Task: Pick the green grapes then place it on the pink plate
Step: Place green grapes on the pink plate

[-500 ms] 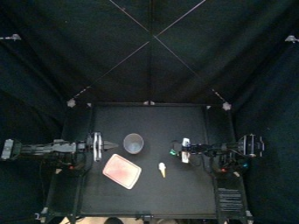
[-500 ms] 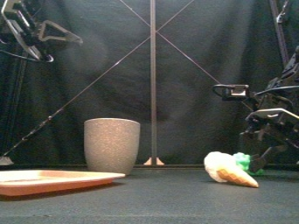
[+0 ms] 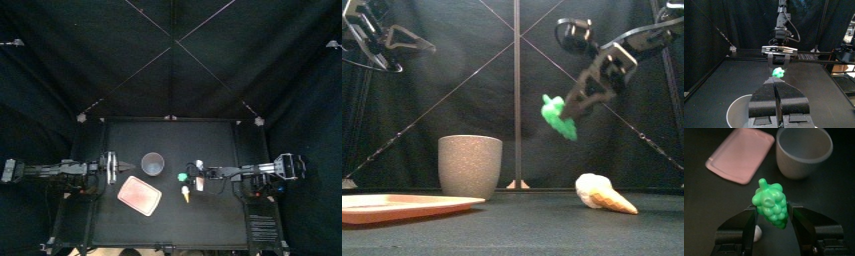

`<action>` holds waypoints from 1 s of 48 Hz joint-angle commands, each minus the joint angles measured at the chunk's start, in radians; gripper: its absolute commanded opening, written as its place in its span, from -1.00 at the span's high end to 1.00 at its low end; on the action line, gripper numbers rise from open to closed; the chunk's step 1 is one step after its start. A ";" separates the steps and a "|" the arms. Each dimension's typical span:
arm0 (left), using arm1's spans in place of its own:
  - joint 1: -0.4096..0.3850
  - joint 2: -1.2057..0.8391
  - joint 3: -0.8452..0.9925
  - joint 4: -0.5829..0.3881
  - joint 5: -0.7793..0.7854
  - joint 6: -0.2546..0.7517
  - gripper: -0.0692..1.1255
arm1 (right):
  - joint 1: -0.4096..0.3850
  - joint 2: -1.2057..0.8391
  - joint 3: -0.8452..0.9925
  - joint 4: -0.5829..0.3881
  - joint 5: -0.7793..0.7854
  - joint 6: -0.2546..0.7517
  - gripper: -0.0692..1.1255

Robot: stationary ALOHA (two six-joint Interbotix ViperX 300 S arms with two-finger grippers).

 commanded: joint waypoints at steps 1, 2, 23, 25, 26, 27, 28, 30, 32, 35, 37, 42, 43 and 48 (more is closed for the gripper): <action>0.006 0.005 -0.012 0.003 -0.011 0.002 0.68 | 0.046 0.046 -0.095 0.026 -0.038 -0.002 -0.23; 0.008 0.005 -0.012 0.003 -0.014 0.002 0.68 | 0.051 0.063 -0.109 0.032 -0.049 -0.002 -0.23; 0.029 0.000 0.002 0.005 -0.035 0.002 0.68 | 0.095 0.534 -0.554 0.166 0.000 0.002 -0.23; 0.029 0.000 0.006 0.003 -0.035 0.002 0.68 | 0.097 0.563 -0.597 0.173 0.023 0.002 -0.23; 0.029 0.000 0.011 0.005 -0.034 0.002 0.68 | 0.098 0.577 -0.615 0.176 0.035 0.002 -0.23; 0.029 0.000 0.014 0.003 -0.034 0.002 0.68 | 0.098 0.591 -0.635 0.178 0.048 0.002 -0.23; 0.029 0.000 0.017 0.003 -0.035 0.002 0.68 | 0.100 0.603 -0.655 0.183 0.060 0.002 -0.23; 0.029 0.000 0.025 0.005 -0.034 0.002 0.68 | 0.101 0.632 -0.699 0.190 0.091 0.003 -0.23; 0.029 0.000 0.029 0.005 -0.034 0.002 0.68 | 0.101 0.653 -0.732 0.199 0.117 0.002 -0.23; 0.029 0.000 0.032 0.005 -0.034 0.002 0.68 | 0.101 0.681 -0.778 0.210 0.150 0.003 -0.23; 0.029 -0.002 0.032 0.005 -0.035 0.003 0.68 | 0.101 0.698 -0.805 0.222 0.173 0.003 -0.24; 0.029 0.000 0.031 0.005 -0.034 0.003 0.68 | 0.097 0.739 -0.865 0.247 0.225 0.003 -0.28; 0.029 -0.002 0.031 0.005 -0.034 0.003 0.68 | 0.097 0.747 -0.881 0.249 0.241 0.003 -0.31; 0.029 -0.002 0.032 0.005 -0.034 0.003 0.68 | 0.097 0.776 -0.913 0.249 0.270 0.003 -0.43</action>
